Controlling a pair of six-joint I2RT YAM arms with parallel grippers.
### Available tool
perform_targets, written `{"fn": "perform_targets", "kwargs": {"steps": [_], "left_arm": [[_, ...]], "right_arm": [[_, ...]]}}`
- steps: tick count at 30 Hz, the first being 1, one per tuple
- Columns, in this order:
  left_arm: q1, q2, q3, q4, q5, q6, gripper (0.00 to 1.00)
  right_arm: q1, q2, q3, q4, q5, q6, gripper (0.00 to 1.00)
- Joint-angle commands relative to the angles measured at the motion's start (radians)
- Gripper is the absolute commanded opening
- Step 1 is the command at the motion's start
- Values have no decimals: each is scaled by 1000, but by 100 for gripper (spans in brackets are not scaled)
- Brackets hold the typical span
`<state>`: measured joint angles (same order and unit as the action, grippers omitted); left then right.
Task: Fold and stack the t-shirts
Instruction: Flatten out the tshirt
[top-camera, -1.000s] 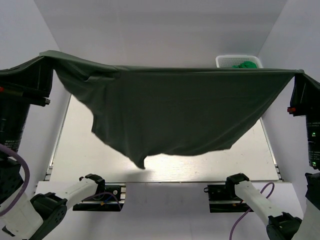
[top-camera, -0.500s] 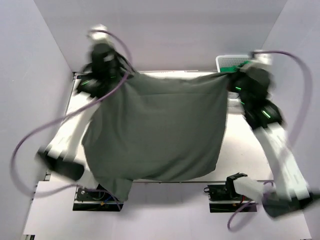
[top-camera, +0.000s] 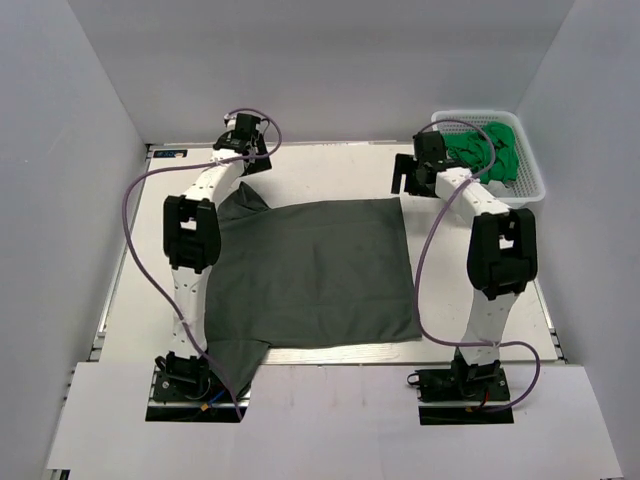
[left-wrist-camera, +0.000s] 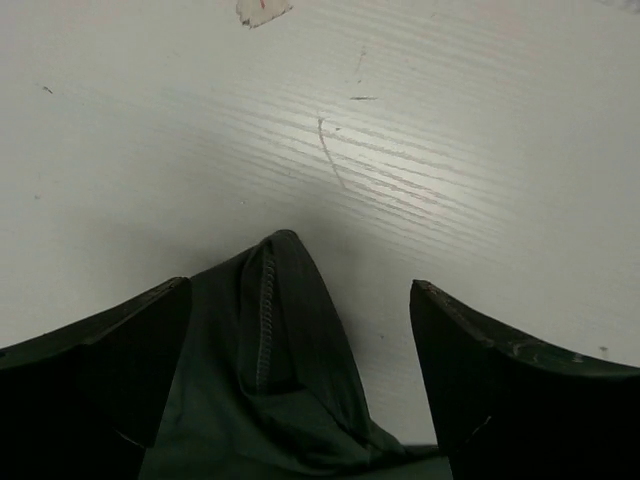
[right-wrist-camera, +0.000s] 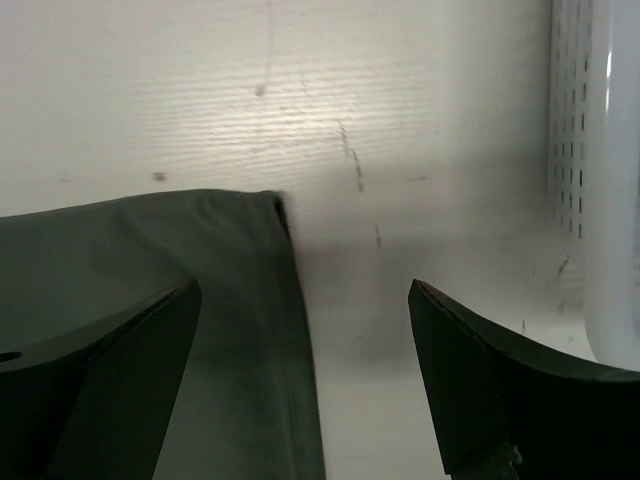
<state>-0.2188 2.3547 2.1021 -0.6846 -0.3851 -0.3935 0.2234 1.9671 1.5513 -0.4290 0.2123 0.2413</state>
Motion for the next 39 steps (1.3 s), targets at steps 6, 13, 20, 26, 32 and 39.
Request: {"fn": "perform_targets", "kwargs": {"steps": [6,13,20,26,32,39], "left_arm": [[-13,-310,-209,13,35,-31,100],[-13,-573,-580,-30,17,-165,100],[-13,-635,-809,45,41,-260,100],[-4,-473,-713,43,5,-251,100],[-4,-287,-578,34,43,-225,100],[-4,-97,-337,34,107,-173,100]], "right_arm": [[17,-218,-75,19,-274,-11,90],[88,-284,-232,47,-347,9,90],[154,-217,-280,87,-331,73,90],[146,-85,-237,87,-220,190,90],[136,81,-117,9,-107,251,90],[83,255,122,-114,-28,305,90]]}}
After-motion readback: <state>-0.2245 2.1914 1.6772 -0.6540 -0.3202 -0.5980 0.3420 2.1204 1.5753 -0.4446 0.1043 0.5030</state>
